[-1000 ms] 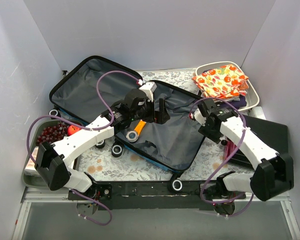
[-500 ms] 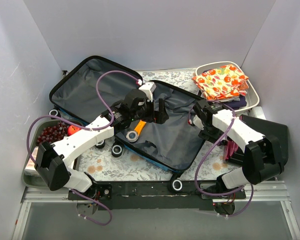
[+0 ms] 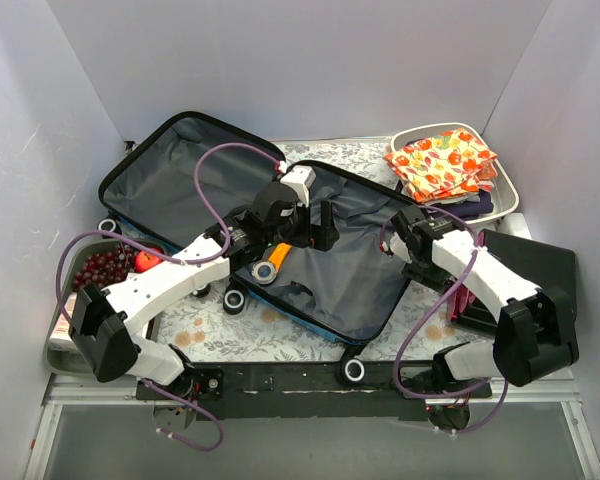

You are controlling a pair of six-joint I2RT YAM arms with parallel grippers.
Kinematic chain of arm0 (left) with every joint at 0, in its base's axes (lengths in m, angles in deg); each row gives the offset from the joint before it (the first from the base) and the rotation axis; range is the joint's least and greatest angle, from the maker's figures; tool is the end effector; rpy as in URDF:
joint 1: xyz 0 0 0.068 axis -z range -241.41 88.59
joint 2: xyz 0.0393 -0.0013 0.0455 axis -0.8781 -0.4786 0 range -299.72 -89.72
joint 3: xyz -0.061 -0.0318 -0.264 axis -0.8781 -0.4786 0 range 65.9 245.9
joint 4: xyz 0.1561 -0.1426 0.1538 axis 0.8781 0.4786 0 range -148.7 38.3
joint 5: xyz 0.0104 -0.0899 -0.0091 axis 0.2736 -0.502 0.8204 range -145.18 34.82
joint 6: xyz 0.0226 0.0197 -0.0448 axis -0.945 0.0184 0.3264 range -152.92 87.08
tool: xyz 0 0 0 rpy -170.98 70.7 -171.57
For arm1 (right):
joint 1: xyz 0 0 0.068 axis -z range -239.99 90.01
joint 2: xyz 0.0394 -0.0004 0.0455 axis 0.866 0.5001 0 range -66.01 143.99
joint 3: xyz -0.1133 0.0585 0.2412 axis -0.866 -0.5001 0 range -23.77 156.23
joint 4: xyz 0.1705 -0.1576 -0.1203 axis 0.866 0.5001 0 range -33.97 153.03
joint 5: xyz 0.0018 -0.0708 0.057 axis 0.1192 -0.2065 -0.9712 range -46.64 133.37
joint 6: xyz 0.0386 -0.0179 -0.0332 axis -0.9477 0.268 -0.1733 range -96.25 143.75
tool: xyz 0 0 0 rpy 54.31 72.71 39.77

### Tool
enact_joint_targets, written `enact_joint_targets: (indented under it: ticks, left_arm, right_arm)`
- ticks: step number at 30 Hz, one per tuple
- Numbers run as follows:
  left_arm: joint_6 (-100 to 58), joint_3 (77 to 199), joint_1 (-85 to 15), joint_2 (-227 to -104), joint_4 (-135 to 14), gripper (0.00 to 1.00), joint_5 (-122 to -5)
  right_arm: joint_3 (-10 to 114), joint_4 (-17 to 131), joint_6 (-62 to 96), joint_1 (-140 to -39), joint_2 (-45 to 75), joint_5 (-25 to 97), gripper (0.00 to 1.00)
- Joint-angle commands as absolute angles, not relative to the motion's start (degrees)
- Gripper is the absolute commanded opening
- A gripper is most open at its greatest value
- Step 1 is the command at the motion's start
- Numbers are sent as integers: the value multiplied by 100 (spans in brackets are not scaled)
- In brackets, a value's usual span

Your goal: Open, take out, and arrange the luggage

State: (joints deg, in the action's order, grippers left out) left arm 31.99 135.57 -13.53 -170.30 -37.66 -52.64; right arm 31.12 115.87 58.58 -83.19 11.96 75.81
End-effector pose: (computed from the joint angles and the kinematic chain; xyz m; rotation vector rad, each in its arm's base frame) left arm 0.2170 -0.2375 0.3285 -0.3747 2.3082 -1.0521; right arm 0.2160 0.0718 0.2276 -1.3857 2.6085 -0.8731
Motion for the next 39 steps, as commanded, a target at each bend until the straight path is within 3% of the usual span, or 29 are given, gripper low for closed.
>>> enact_joint_targets:
  ticks: [1,17,35,39]
  left_arm:
    - [3063,13471,-1228,-16698,-3743,98,-4965]
    - [3010,13515,-1131,-16645,-3602,98,-4631]
    - [2852,13297,-1131,-16364,-3699,98,-4077]
    - [2834,13182,-1131,-16118,-3848,98,-4016]
  right_arm:
    - [2818,11571,6225,-8249,984,7747,66]
    - [3045,11562,6858,-8241,869,7254,59]
    - [1947,10885,7411,-8206,676,8125,60]
    - [1938,10675,7587,-8223,685,8169,54]
